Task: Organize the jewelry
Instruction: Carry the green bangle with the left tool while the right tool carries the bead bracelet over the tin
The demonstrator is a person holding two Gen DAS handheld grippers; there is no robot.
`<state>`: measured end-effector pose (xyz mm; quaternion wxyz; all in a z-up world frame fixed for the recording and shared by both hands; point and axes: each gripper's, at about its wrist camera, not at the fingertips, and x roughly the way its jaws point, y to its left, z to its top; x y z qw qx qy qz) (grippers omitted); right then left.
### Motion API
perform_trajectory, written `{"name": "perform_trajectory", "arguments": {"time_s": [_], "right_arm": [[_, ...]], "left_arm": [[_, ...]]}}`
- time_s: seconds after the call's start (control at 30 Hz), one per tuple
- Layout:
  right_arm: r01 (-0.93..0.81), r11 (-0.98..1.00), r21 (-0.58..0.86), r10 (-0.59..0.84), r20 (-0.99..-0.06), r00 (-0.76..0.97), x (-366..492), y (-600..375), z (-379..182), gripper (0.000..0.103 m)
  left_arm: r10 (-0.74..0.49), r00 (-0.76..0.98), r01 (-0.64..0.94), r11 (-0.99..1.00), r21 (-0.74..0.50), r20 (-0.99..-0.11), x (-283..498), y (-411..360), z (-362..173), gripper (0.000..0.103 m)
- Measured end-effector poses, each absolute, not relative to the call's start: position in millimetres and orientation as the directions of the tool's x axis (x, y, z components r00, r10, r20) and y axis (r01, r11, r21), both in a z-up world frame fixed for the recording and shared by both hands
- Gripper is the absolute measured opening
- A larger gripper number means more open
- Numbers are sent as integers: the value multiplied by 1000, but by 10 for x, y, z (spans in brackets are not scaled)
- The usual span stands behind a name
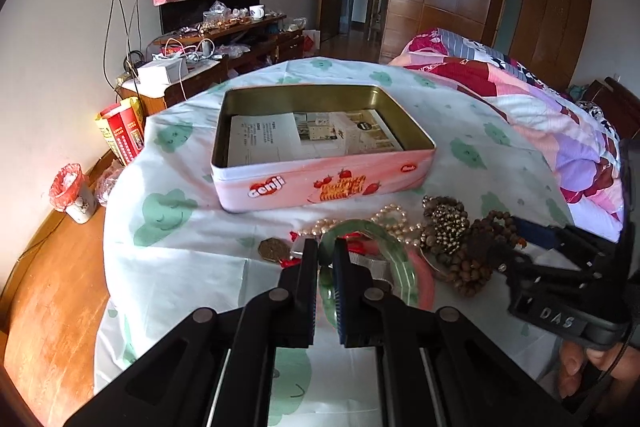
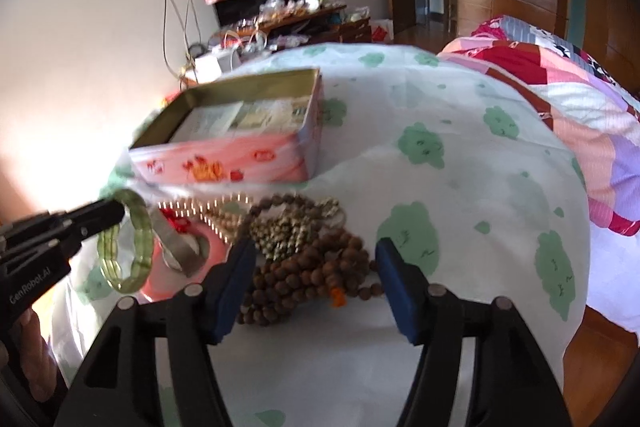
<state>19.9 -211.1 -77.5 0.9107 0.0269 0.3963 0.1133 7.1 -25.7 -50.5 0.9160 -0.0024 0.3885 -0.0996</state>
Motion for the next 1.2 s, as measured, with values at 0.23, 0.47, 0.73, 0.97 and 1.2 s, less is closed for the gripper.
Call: {"name": "perform_trajectory", "arguments": {"time_s": [0.23, 0.47, 0.73, 0.97, 1.2], "right_arm": [[-200, 967, 158, 251, -719, 648, 187, -2108, -824, 29], [-238, 962, 138, 266, -684, 679, 124, -2067, -725, 16], [-265, 956, 131, 286, -635, 718, 89, -2086, -485, 16], [-300, 947, 117, 307, -606, 734, 178, -2054, -281, 16], [-332, 936, 115, 333, -591, 735, 356, -1998, -151, 16]], "left_arm": [[-195, 678, 187, 978, -90, -709, 59, -251, -502, 6], [-197, 687, 184, 978, -95, -700, 49, -239, -441, 6], [-189, 715, 173, 981, -92, -673, 82, -177, -284, 6], [-168, 739, 160, 984, -72, -653, 176, -127, -149, 6], [-172, 749, 159, 984, -78, -640, 361, -49, -8, 6]]}}
